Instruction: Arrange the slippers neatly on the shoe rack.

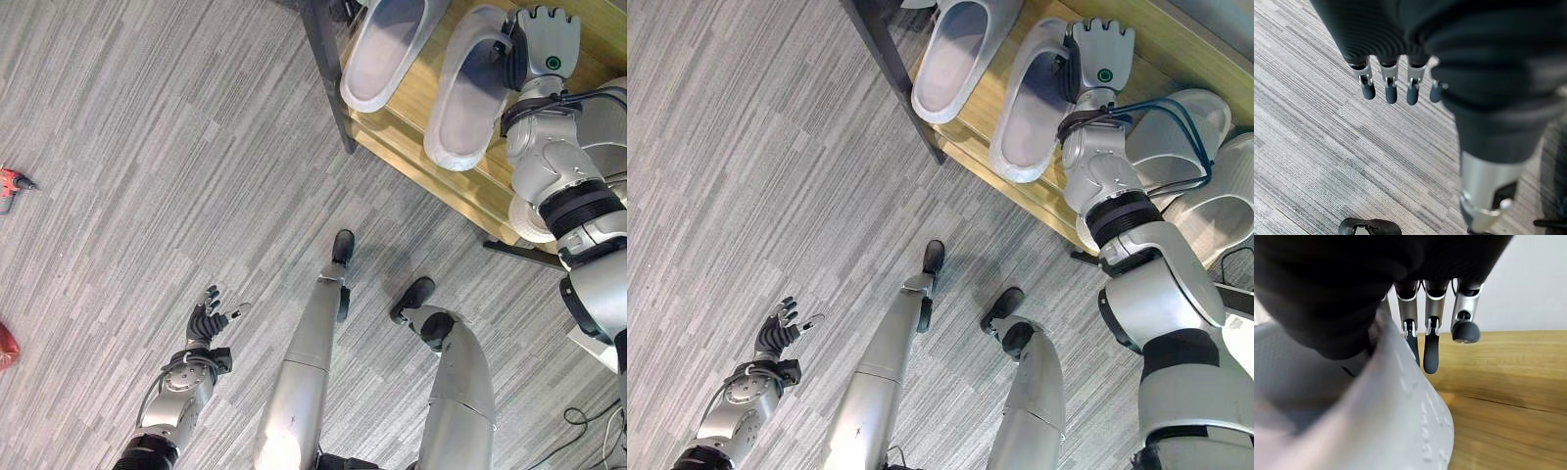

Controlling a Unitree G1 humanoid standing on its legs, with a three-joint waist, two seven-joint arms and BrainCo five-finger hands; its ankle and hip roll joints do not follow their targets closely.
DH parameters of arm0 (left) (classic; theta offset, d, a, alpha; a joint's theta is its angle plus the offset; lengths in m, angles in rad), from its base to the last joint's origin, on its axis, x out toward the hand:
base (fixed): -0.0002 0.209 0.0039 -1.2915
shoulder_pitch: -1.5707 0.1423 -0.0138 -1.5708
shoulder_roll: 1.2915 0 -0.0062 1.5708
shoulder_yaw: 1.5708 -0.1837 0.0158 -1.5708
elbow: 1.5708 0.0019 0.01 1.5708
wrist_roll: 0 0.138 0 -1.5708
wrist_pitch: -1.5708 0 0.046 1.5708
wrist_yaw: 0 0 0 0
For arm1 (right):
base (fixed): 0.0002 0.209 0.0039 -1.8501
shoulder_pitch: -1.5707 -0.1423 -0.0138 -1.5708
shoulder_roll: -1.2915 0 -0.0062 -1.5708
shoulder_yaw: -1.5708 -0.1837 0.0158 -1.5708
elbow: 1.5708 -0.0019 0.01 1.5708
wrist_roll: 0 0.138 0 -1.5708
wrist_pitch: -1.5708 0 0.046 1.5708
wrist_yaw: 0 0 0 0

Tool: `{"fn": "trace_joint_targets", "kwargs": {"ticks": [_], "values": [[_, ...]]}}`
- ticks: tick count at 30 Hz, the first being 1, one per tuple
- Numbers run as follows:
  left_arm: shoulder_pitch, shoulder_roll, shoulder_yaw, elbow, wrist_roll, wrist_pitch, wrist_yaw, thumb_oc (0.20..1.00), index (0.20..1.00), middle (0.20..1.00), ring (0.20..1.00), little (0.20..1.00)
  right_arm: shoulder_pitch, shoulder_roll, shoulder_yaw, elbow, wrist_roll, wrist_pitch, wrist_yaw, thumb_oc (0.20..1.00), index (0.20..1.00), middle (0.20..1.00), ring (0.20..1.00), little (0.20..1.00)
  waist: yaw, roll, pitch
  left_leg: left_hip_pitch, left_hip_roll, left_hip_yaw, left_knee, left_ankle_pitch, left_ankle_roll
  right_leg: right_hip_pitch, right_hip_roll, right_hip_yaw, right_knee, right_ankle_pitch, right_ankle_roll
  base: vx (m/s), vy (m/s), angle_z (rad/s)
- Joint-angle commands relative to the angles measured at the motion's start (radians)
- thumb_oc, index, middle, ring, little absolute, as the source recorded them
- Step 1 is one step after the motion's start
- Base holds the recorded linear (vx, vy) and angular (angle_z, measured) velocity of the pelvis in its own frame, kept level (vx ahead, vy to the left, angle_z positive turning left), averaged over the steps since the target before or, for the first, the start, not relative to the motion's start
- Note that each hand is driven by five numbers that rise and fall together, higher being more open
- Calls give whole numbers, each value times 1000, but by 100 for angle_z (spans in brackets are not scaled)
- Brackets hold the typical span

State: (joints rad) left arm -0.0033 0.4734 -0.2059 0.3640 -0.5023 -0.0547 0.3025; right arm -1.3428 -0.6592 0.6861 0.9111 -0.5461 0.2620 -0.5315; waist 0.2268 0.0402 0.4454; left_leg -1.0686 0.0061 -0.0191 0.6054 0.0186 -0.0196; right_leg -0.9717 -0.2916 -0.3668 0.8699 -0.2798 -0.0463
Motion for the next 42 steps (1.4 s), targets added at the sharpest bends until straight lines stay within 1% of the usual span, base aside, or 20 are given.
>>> {"fn": "trace_joint_targets", "kwargs": {"ticks": [1, 5, 9, 10, 11, 12, 13, 14, 15, 18, 25, 30, 34, 35, 36, 37, 38, 40, 41, 42], "values": [[48, 2, -48, 12, -21, -38, 16, 1000, 1000, 1000, 1000, 1000, 7, -16, 58, 68, 48, -6, -37, 200, 200, 200, 200, 200, 11, 22, -89, -51, -14, 29, 38, -85, 14, -34, 54, -7, -53, 2, 60, 0, 0, 0], [34, 4, -59, 17, -20, -42, 29, 1000, 1000, 1000, 1000, 1000, -8, 12, 65, 103, 63, -5, -51, 200, 200, 200, 200, 200, 15, 25, -94, -64, -13, 30, 38, -82, 14, -45, 52, -7, -56, 8, 62, 1, 16, 1], [31, 6, -68, 22, -25, -51, 36, 1000, 1000, 1000, 1000, 1000, -37, 50, 67, 155, 93, -15, -59, 200, 200, 200, 200, 200, 28, 31, -103, -73, -19, 28, 32, -75, 14, -52, 48, -14, -61, 11, 67, 7, 4, 2], [-105, -40, -101, 155, -12, 5, 62, 1000, 1000, 1000, 1000, 1000, -37, 98, 67, 158, 89, -17, -52, 200, 200, 200, 200, 200, 8, 21, -109, -71, -13, 29, 34, -76, 13, -52, 50, -12, -62, 12, 66, 47, 34, 6], [-196, -33, -135, 218, 17, -10, 67, 1000, 1000, 1000, 1000, 1000, -81, 133, 77, 242, 104, 5, -67, 200, 200, 200, 200, 200, 7, 23, -111, -72, -13, 28, 33, -76, 12, -56, 51, -11, -60, 8, 66, 45, 36, 8], [-197, -33, -134, 220, 17, -10, 67, 1000, 1000, 1000, 1000, 1000, -84, 136, 79, 247, 106, 3, -69, 200, 200, 200, 200, 200, 6, 23, -110, -72, -13, 28, 33, -76, 12, -57, 51, -11, -60, 8, 66, 46, 23, 5], [-194, -34, -126, 239, 11, -10, 68, 1000, 1000, 1000, 1000, 1000, -112, 163, 96, 279, 100, 9, -60, 294, 294, 294, 294, 294, 13, 23, -117, -68, -15, 26, 30, -76, 13, -54, 50, -11, -59, 9, 68, 0, 0, 0], [-187, -36, -128, 247, 12, -12, 69, 1000, 1000, 1000, 1000, 1000, -116, 175, 106, 298, 94, 11, -55, 906, 906, 906, 906, 906, 19, 24, -118, -66, -16, 24, 27, -75, 13, -52, 49, -12, -59, 8, 69, 0, 0, 0], [-187, -37, -127, 248, 12, -12, 69, 1000, 1000, 1000, 1000, 1000, -116, 176, 107, 300, 95, 10, -55, 1000, 1000, 1000, 1000, 1000, 18, 24, -118, -66, -16, 23, 27, -75, 13, -51, 50, -12, -59, 9, 69, 0, 0, 0], [-177, -33, -120, 254, -1, -17, 69, 1000, 1000, 1000, 1000, 1000, -139, 188, 132, 336, 95, 13, -38, 1000, 1000, 1000, 1000, 1000, 31, 27, -120, -54, -17, 21, 14, -72, 10, -39, 50, -15, -65, 8, 72, 0, 0, 0], [-173, -33, -124, 265, -12, -18, 65, 1000, 1000, 1000, 1000, 1000, -144, 198, 137, 324, 104, 7, -33, 1000, 1000, 1000, 1000, 1000, 34, 27, -120, -36, -21, 19, 3, -71, 8, -19, 48, -20, -72, 3, 74, 4, -1, 0], [-180, -29, -119, 276, -18, -10, 67, 1000, 1000, 1000, 1000, 1000, -144, 213, 110, 277, 136, 4, -39, 1000, 1000, 1000, 1000, 1000, 24, 19, -120, -20, -17, 23, -7, -72, 5, -6, 55, -17, -86, 6, 74, 0, 0, 0], [-181, -28, -105, 276, -28, -6, 69, 1000, 1000, 1000, 1000, 1000, -148, 212, 79, 191, 151, 12, -64, 1000, 1000, 1000, 1000, 1000, 9, 12, -118, -11, -12, 25, -15, -73, 4, 5, 61, -16, -104, 10, 73, 0, 0, 0], [-180, -29, -99, 278, -31, 1, 70, 1000, 1000, 1000, 1000, 1000, -142, 216, 42, 117, 175, 10, -84, 1000, 1000, 1000, 1000, 1000, -5, 7, -117, -5, -10, 28, -17, -75, 3, 13, 65, -16, -114, 14, 72, 0, 0, 0], [-180, -28, -99, 278, -31, 1, 70, 1000, 1000, 1000, 1000, 1000, -140, 215, 40, 114, 174, 12, -84, 1000, 1000, 1000, 1000, 1000, -4, 6, -117, -4, -10, 28, -18, -75, 3, 14, 65, -16, -115, 14, 72, 0, 0, 0], [-184, -30, -94, 283, -32, 8, 70, 1000, 1000, 1000, 1000, 1000, -122, 219, -8, 35, 206, 2, -104, 1000, 1000, 1000, 1000, 1000, -17, 2, -118, 3, -7, 28, -21, -77, 4, 19, 71, -12, -122, 17, 72, 5, 13, -5], [-187, -30, -94, 284, -33, 11, 70, 1000, 1000, 1000, 1000, 1000, -112, 223, -24, -5, 214, -1, -110, 1000, 1000, 1000, 1000, 1000, -21, 0, -117, 6, -7, 28, -22, -78, 4, 22, 73, -12, -124, 17, 72, 6, 12, -6], [-197, -31, -92, 294, -30, 17, 70, 1000, 1000, 1000, 1000, 1000, -80, 237, -85, -78, 255, -17, -131, 1000, 1000, 1000, 1000, 1000, -32, -2, -116, 12, -5, 26, -22, -81, 5, 29, 76, -12, -131, 19, 71, -1, 2, -6], [-197, -30, -92, 294, -30, 17, 70, 1000, 1000, 1000, 1000, 1000, -77, 236, -87, -82, 255, -15, -131, 1000, 1000, 1000, 1000, 1000, -32, -3, -116, 13, -5, 26, -23, -81, 4, 31, 76, -12, -132, 19, 71, -1, 6, -7], [-205, -36, -89, 301, -25, 24, 71, 1000, 1000, 1000, 1000, 1000, -38, 253, -147, -167, 300, -39, -150, 1000, 1000, 1000, 1000, 1000, -44, -4, -113, 21, -2, 29, -24, -84, 5, 37, 79, -10, -136, 21, 71, 0, 5, -6]]}}
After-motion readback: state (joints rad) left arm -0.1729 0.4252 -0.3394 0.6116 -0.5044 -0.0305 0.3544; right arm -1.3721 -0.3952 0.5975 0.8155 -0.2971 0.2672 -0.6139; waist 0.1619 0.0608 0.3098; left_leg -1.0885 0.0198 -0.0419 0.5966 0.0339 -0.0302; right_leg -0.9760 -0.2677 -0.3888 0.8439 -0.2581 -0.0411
